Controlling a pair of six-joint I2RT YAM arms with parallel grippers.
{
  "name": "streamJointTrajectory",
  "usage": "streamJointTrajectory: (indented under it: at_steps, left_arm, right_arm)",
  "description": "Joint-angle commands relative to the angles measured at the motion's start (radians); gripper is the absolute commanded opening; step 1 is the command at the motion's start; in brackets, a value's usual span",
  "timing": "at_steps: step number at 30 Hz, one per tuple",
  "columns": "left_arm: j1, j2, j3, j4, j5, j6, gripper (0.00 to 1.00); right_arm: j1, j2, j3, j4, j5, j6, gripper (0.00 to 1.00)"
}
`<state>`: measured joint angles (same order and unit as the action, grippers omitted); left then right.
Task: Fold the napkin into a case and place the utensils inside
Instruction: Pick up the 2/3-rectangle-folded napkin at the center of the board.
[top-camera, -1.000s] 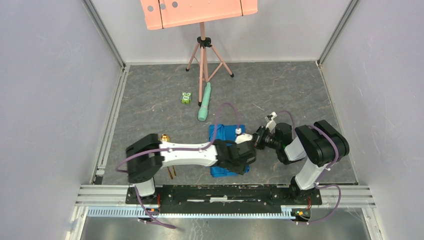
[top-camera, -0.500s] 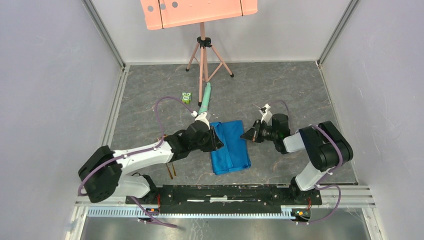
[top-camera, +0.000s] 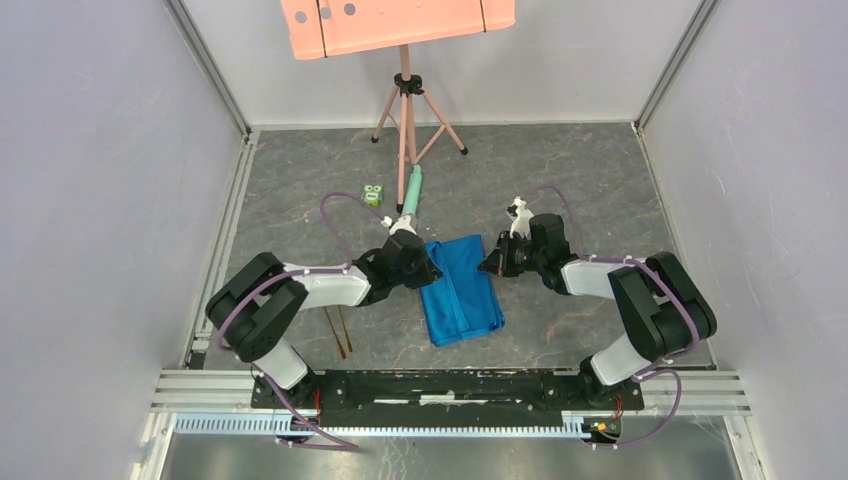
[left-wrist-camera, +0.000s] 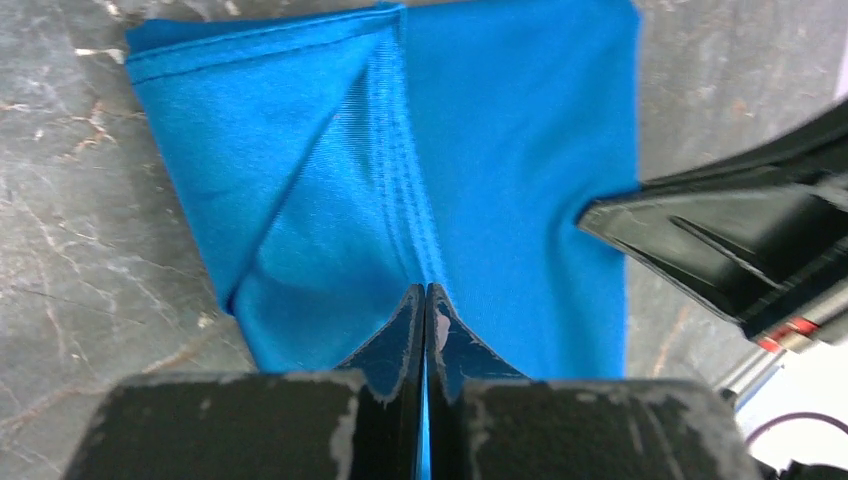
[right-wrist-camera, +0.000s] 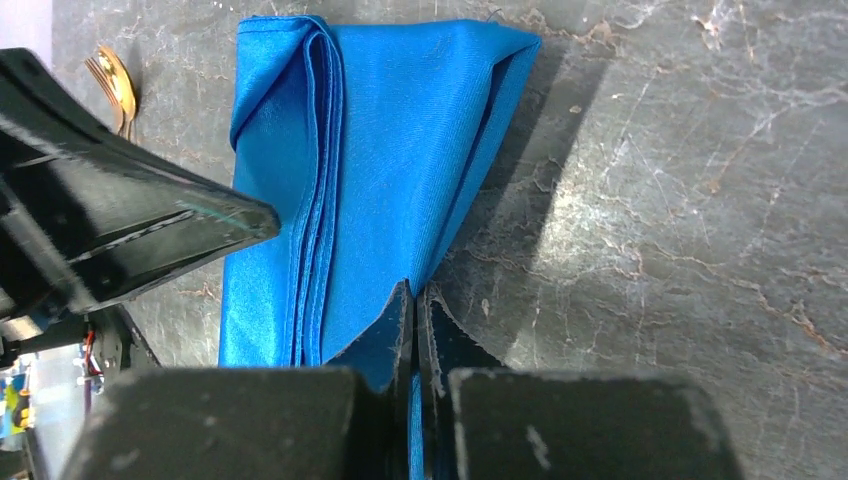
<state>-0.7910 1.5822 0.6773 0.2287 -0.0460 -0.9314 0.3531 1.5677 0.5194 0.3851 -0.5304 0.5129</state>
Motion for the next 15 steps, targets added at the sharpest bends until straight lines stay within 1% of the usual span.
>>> streamJointTrajectory:
  at_steps: [1,4,6,10,15]
  left_arm:
    - [0.015,0.063,0.038,0.064,-0.019,-0.040,0.02]
    - [0.015,0.084,0.034,0.060,-0.019,-0.050,0.02]
    - [0.016,0.085,0.024,0.063,-0.025,-0.058,0.02]
    - [0.016,0.093,0.018,0.072,-0.013,-0.060,0.02]
    - [0.016,0.095,0.001,0.092,-0.007,-0.058,0.02]
  right_arm:
    - [0.035,-0.052,0.073,-0.087,0.096,-0.056,0.00]
    - [0.076,-0.086,0.103,-0.138,0.150,-0.061,0.01]
    - [0.117,-0.100,0.142,-0.213,0.217,-0.065,0.00]
    - [0.206,-0.114,0.198,-0.301,0.345,-0.046,0.01]
    - [0.320,-0.066,0.243,-0.317,0.441,0.019,0.01]
